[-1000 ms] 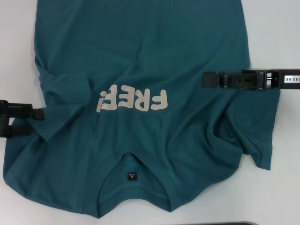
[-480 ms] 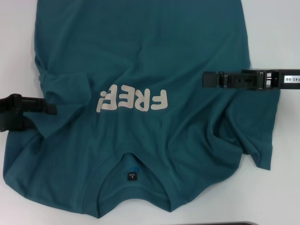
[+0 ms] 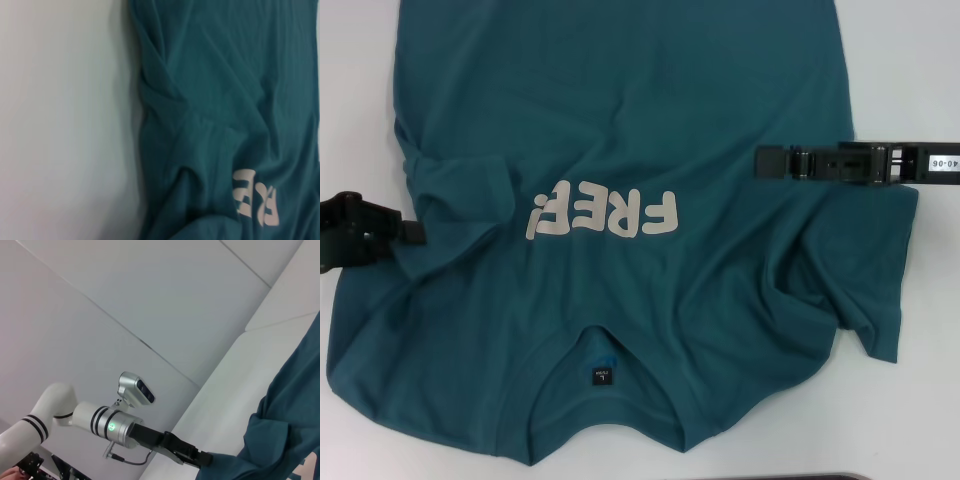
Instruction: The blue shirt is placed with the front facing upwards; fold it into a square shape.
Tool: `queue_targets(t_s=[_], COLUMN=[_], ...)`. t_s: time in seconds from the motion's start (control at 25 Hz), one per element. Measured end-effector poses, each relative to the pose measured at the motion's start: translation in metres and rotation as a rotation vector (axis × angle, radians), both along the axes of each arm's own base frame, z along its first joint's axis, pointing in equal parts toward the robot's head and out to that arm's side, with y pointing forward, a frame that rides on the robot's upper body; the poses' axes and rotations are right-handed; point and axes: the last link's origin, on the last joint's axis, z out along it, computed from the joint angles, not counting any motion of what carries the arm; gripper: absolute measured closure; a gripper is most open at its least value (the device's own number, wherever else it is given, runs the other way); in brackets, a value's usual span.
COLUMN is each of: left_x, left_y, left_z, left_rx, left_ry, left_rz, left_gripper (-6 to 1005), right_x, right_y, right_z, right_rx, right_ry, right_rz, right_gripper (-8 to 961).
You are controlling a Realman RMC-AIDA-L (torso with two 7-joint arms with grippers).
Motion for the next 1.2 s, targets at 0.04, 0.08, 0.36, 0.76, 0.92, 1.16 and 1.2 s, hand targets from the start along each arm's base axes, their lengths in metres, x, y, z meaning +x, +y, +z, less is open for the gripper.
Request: queue_targets(t_s=[0.04,0.08,0.36,0.76,0.92,1.16,1.2], left_x=[0.001,0.002,0.017,0.024,0.026,0.027,0.026], left_y=[-0.001,-0.002,-0.013,-0.025,-0.03,-0.035,-0.035], left_z=[0.0,0.001,-0.015,-0.038,-0.044,-0.047,-0.047], left_rx=[-0.003,-0.008,-0.056,-0.097,-0.13,-0.179,-0.179], left_ry=[-0.006,-0.018,-0.135,-0.185,-0.205,-0.214,-0.206], left_rz=[0.0,-0.001,-0.005,-0.001,-0.03,-0.076,-0.074], left_gripper=[598,645,939,993,992,956,928], right_x=[0.0,-0.001,-0.001,-0.001,-0.001,-0.002,-0.002], right_y=[0.0,0.001,0.003,0.004,0.004,0.005,0.005], right_z=[0.0,0.0,0.002,0.004,0.005,0.005,0.004], right_rx=[0.001,0.001,0.007,0.011,0.011,0.011,0.012], right_ry=[0.0,0.001,-0.001,-0.004,-0.004,-0.004,-0.005], right_rz=[0.001,0.002,0.004,0.006,0.006,0.009,0.009], right_gripper=[134,134,134,134,134,134,134])
